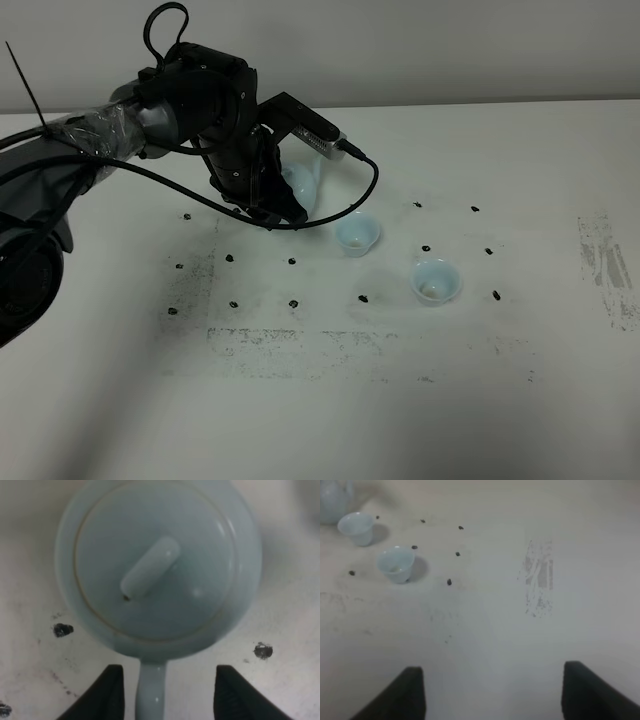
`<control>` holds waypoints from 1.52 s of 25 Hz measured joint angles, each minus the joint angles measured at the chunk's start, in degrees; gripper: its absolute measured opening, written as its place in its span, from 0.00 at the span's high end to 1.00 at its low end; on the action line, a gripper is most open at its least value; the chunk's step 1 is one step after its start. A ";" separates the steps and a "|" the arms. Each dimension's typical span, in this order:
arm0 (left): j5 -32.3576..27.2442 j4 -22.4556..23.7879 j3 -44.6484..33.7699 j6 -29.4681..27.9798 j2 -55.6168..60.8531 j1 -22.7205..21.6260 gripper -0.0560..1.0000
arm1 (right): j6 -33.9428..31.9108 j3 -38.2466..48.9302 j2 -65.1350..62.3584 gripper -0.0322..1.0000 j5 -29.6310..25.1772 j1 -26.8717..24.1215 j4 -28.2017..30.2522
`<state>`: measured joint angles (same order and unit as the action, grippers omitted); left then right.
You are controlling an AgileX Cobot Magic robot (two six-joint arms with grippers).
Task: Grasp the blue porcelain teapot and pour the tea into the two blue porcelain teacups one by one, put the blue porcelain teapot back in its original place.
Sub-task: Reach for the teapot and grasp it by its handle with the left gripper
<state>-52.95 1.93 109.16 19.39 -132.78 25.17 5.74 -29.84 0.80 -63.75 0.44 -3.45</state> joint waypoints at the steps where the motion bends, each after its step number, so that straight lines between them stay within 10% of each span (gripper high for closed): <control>1: 0.00 0.00 0.00 0.00 0.00 0.00 0.57 | 0.00 0.00 0.00 0.43 0.00 0.00 0.00; 38: 1.27 2.61 0.00 -4.58 -1.01 0.00 0.57 | 0.00 0.00 0.00 0.43 0.00 0.00 0.00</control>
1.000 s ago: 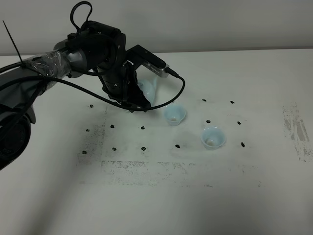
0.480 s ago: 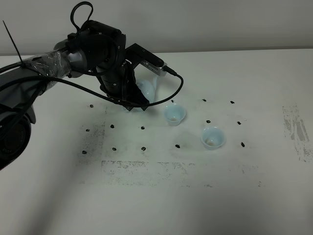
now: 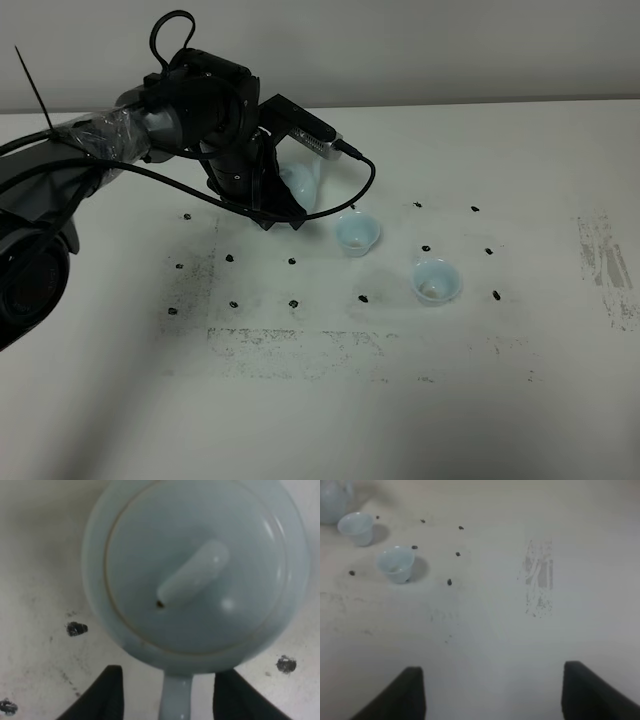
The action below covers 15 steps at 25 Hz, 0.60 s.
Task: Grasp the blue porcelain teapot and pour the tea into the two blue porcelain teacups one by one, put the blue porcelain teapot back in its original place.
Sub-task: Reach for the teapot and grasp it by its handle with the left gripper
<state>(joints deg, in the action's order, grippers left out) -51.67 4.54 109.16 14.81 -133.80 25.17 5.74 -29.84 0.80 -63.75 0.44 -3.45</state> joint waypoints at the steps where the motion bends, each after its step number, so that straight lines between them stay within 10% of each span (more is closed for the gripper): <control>1: 0.08 0.00 0.00 0.00 0.00 0.00 0.57 | 0.00 0.00 0.00 0.43 0.00 0.00 0.00; 15: 0.70 0.00 0.00 0.60 0.00 0.00 0.57 | 0.00 0.00 0.00 0.43 0.00 0.00 0.00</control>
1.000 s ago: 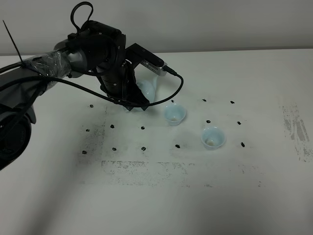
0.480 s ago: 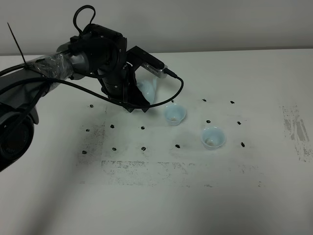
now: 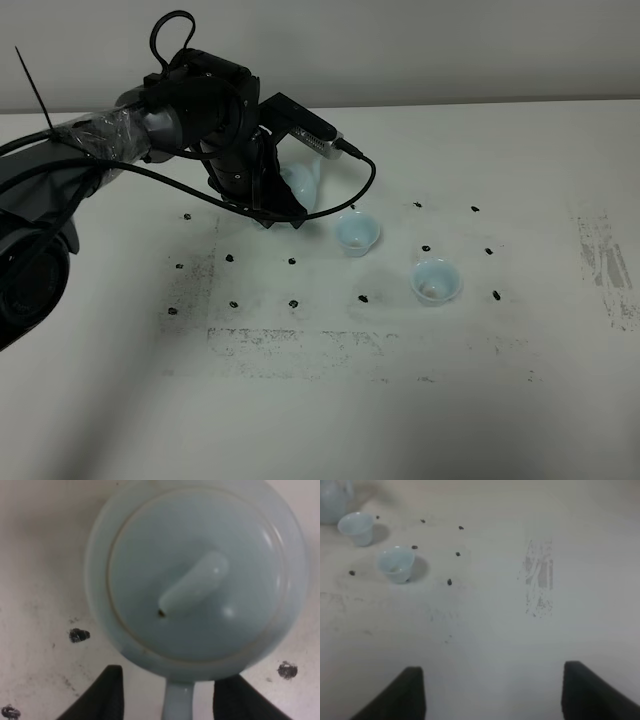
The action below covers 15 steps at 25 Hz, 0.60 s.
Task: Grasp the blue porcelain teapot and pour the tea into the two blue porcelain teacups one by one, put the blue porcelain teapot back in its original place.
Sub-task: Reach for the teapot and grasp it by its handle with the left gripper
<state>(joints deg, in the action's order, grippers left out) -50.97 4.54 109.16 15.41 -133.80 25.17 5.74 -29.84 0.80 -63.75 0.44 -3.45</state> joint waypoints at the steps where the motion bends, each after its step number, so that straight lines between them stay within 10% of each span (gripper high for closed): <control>1: 0.00 0.00 0.00 0.45 0.00 0.00 0.57 | 0.00 0.00 0.00 0.43 0.00 0.00 0.00; 15: 0.38 -0.85 0.00 3.52 0.00 0.00 0.57 | 0.00 0.00 0.00 0.43 0.00 0.00 0.00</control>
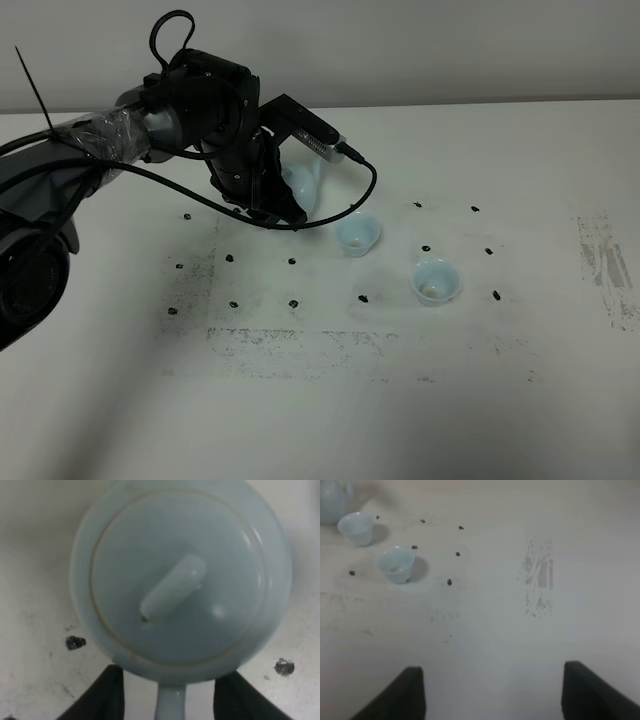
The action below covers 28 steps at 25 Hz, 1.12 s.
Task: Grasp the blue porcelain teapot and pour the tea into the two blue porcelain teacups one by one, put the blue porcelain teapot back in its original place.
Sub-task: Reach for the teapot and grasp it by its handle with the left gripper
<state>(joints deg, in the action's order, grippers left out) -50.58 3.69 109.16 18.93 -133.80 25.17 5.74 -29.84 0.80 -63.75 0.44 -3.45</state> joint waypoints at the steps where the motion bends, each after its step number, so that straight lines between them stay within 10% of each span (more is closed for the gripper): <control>1: 0.08 0.00 0.00 0.02 0.00 0.00 0.57 | 0.00 0.00 0.00 0.43 0.00 0.00 0.00; 28: 0.15 0.00 0.00 1.62 0.00 0.00 0.57 | 0.00 0.00 0.00 0.43 0.00 0.00 0.00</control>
<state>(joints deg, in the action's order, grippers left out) -50.44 3.69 109.16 20.55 -133.80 25.17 5.74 -29.84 0.80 -63.75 0.44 -3.45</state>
